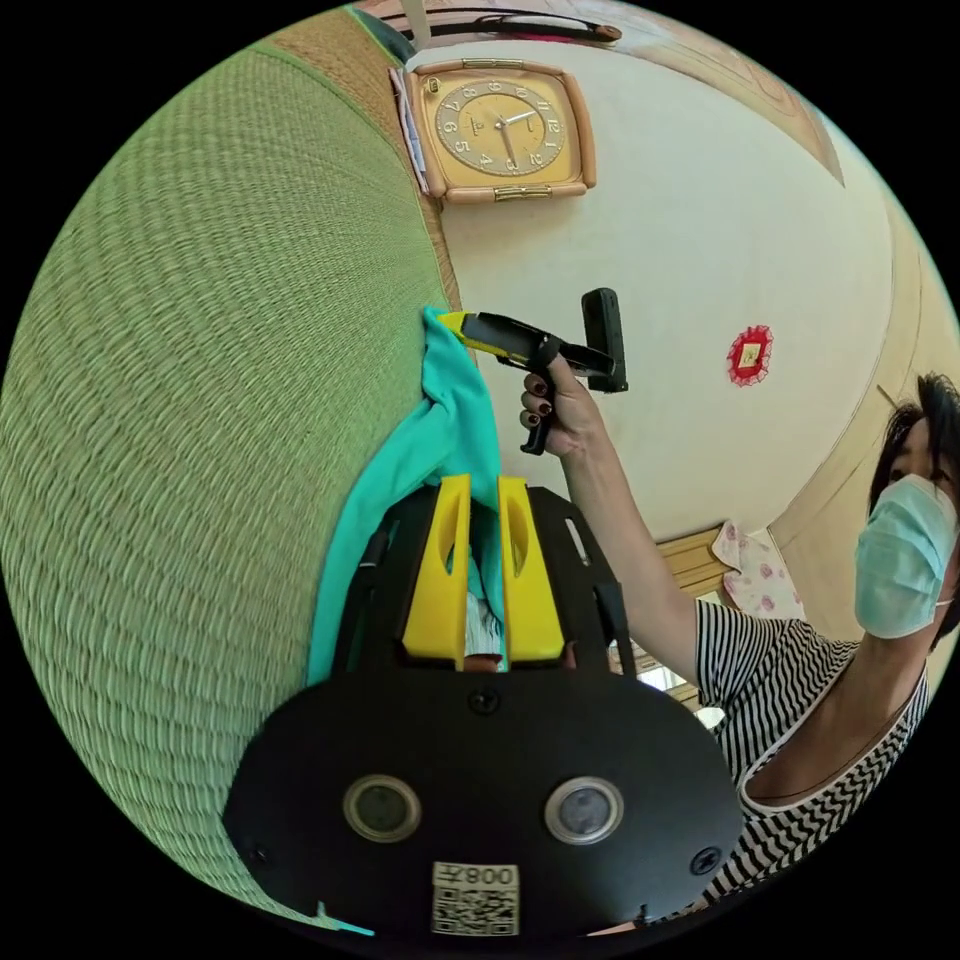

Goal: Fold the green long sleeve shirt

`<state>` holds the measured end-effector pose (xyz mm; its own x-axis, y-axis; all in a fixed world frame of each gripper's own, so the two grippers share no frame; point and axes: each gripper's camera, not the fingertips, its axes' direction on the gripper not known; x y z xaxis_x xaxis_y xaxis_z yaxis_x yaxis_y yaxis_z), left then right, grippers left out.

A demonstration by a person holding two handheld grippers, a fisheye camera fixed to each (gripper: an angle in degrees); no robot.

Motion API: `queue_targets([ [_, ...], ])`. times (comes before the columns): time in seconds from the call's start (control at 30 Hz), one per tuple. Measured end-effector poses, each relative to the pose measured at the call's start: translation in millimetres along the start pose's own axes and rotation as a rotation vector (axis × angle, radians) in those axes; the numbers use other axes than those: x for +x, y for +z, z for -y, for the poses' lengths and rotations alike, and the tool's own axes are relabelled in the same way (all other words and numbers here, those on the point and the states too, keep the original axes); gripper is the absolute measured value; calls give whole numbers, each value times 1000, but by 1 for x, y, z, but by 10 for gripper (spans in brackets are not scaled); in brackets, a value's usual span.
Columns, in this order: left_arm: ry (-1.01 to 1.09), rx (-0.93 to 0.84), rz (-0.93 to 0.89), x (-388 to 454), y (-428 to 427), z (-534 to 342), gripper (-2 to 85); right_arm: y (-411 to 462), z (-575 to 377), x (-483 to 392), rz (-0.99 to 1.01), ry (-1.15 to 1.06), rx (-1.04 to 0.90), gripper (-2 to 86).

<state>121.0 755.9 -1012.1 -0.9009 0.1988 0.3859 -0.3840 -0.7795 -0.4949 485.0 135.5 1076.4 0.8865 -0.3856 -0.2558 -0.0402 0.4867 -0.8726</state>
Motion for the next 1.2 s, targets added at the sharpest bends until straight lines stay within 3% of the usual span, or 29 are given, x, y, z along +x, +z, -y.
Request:
queue_targets([
  [0.13,13,13,19,5,-7,-1,31,-19,-11,3,15,-29,112,11],
  [0.3,16,79,30,13,-18,-2,17,-72,-66,44,212,59,418,7],
  [0.47,9,103,51,23,-17,-3,12,-42,-67,79,250,178,372,6],
  [0.7,73,145,95,53,-12,-8,38,-12,-23,71,243,135,302,6],
  [1.2,684,-265,1013,198,120,-33,90,-19,-28,82,334,127,369,7],
])
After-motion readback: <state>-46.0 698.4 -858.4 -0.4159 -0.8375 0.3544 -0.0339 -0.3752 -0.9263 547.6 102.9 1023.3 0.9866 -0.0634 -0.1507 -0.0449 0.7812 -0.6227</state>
